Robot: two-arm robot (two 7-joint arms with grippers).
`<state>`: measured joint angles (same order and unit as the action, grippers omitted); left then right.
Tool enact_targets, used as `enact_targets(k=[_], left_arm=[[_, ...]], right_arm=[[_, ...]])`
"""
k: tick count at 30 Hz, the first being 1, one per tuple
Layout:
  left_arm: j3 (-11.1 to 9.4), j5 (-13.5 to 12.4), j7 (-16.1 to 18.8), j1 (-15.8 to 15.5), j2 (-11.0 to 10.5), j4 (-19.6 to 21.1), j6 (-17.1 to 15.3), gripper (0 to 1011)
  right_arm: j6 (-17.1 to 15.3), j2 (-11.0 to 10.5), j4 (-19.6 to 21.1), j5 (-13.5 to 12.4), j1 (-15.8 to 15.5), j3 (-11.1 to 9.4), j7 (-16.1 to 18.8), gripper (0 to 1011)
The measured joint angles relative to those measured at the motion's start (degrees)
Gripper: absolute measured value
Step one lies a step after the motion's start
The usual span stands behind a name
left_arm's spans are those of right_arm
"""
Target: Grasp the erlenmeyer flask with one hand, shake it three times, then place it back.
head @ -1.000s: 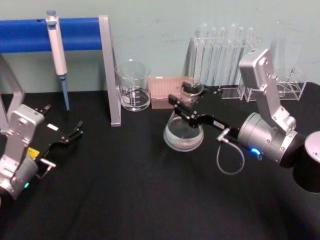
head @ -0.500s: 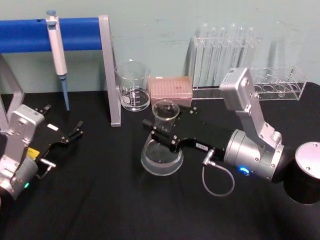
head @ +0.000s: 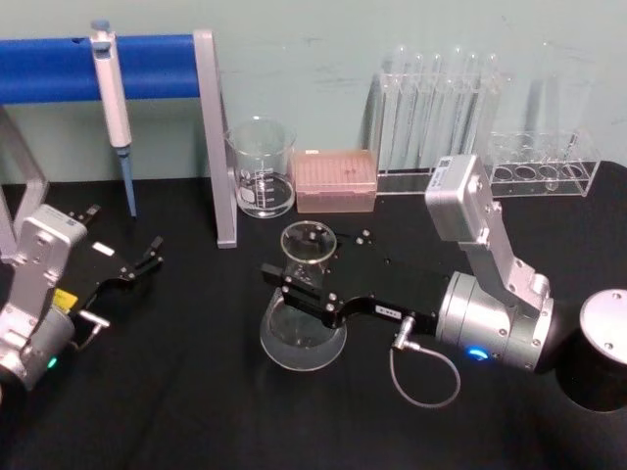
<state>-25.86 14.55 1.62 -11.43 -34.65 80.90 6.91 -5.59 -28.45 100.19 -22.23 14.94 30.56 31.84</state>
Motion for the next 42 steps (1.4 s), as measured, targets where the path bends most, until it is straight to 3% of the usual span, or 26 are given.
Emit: enact_targets(k=[13, 31, 42], left_arm=[[0.0, 0.0, 0.0, 0.0, 0.0, 0.0, 0.0, 1001], [0.0, 0.0, 0.0, 0.0, 0.0, 0.0, 0.0, 1001], [0.0, 0.0, 0.0, 0.0, 0.0, 0.0, 0.0, 1001]], right_arm=[[0.09, 0.26, -1.88, 0.16, 0.95, -0.77, -3.02, 449], [-0.07, 3.24, -8.08, 2.69, 2.61, -6.77, -9.92, 449], [-0.19, 3.93, -9.78, 3.57, 2.76, -9.23, -10.92, 449]])
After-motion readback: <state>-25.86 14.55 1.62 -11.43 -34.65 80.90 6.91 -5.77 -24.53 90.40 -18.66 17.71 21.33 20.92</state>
